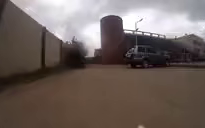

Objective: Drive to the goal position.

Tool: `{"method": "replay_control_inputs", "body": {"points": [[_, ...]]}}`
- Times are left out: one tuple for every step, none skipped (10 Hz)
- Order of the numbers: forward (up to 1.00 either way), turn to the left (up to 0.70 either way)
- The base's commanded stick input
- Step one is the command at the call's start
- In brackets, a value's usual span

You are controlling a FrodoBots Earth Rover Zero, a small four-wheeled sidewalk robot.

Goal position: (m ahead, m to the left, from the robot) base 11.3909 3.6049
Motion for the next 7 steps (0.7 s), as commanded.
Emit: {"method": "replay_control_inputs", "body": {"points": [[1.00, 0.00], [1.00, 0.00], [1.00, 0.00], [1.00, 0.00], [1.00, 0.20], [1.00, 0.15], [1.00, 0.00]]}}
